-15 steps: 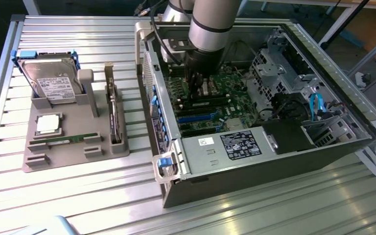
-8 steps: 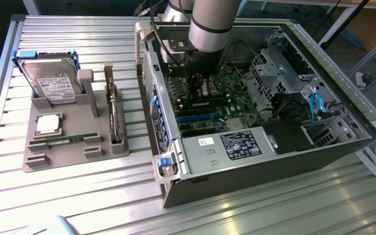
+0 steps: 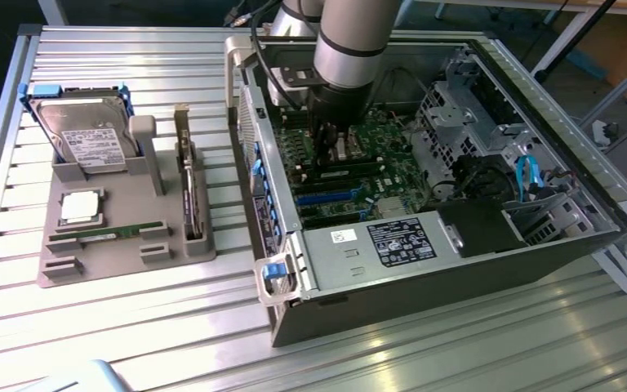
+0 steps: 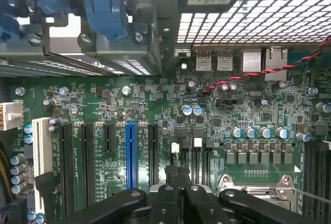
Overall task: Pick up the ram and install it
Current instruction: 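Press down the ram until it locks into place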
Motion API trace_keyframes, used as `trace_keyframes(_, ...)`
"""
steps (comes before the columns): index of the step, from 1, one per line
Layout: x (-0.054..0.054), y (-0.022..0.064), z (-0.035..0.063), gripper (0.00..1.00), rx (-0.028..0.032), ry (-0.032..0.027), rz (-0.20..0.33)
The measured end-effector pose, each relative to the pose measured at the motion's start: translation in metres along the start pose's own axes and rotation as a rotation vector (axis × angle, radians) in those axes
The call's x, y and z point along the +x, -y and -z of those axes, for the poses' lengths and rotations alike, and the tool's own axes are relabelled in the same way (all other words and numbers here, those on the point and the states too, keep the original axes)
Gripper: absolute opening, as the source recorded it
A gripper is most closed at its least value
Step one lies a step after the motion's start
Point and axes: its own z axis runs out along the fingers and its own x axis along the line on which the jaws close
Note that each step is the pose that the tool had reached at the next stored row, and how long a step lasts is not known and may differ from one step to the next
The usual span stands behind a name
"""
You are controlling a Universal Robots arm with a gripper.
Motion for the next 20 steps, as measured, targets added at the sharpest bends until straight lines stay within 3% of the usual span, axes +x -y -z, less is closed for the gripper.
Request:
trace_keyframes(3,0.0,0.0003,0.0048,0.1,0.0016,0.0028,0.0)
trace_keyframes(4,0.0,0.0002,0.0093,0.1,0.0003,0.0006,0.0)
trace_keyframes(10,0.0,0.0004,0.0248,0.1,0.0003,0.0003,0.0)
trace_keyframes(16,0.001,0.0019,0.0494,0.1,0.0,0.0003,0.0)
trace_keyframes(18,0.001,0.0071,0.0497,0.1,-0.0033,0.0005,0.0)
trace_keyframes(20,0.001,0.0153,0.0497,0.1,-0.0113,0.0005,0.0)
